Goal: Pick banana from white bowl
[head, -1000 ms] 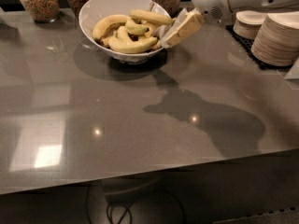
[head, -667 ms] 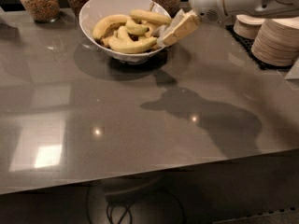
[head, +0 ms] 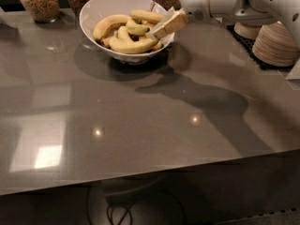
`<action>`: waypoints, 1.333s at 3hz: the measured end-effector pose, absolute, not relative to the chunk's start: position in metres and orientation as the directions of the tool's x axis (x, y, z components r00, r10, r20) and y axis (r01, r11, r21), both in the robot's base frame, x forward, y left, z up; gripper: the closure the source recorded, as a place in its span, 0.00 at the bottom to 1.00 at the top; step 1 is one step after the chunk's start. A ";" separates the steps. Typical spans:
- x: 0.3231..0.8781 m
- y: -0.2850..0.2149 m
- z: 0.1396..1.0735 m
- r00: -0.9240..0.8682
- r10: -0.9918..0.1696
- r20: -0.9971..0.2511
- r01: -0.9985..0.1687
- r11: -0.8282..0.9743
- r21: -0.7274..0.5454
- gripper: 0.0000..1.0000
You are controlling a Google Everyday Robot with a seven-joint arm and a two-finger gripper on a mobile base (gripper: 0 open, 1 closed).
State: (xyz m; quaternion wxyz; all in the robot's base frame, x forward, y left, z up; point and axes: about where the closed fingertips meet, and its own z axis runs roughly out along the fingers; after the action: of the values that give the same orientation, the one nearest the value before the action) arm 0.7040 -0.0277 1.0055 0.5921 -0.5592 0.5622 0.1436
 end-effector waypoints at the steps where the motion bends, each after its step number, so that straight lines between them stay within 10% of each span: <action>1: 0.723 -0.024 1.003 0.330 -0.439 -0.836 -0.801 0.339 -0.494 0.19; 2: 0.739 -0.022 0.997 0.328 -0.429 -0.842 -0.807 0.336 -0.485 0.43; 4: 0.755 -0.017 0.988 0.325 -0.418 -0.848 -0.817 0.327 -0.474 0.52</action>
Offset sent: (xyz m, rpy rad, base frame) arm 0.0550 0.0001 -0.0130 0.0401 0.0118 0.0145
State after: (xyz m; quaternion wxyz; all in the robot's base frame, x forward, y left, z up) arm 0.7551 -0.0170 0.9881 0.5951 -0.5552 0.5564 0.1678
